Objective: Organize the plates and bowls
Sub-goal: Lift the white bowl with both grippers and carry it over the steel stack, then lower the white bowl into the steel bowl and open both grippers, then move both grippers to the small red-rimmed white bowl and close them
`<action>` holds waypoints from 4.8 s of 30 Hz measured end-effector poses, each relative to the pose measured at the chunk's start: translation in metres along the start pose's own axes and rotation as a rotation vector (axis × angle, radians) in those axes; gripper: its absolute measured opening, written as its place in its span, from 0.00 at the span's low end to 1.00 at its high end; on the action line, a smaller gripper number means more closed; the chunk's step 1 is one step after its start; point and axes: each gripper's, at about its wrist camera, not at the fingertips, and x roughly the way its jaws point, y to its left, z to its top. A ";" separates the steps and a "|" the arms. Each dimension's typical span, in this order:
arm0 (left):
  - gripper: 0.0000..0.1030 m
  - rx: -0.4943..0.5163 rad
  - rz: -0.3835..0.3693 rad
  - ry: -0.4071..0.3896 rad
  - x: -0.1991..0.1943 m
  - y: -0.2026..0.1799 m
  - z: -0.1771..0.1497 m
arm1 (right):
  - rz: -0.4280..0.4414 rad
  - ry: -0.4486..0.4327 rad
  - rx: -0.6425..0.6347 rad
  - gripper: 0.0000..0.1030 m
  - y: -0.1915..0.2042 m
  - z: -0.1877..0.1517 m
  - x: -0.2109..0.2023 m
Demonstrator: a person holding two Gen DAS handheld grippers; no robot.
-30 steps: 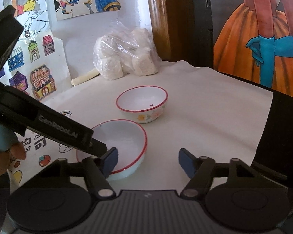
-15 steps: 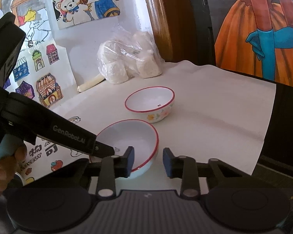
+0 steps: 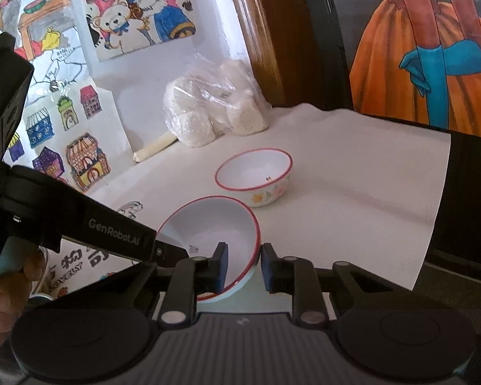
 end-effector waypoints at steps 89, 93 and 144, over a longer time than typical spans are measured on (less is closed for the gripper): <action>0.13 -0.189 0.049 -0.047 -0.108 0.085 -0.129 | 0.217 0.136 -0.153 0.29 0.121 -0.053 -0.075; 0.14 -0.191 0.048 -0.049 -0.109 0.086 -0.129 | 0.217 0.137 -0.156 0.30 0.121 -0.053 -0.075; 0.99 -0.142 0.197 -0.135 -0.090 0.053 -0.051 | 0.105 -0.009 0.000 1.00 0.036 -0.034 -0.075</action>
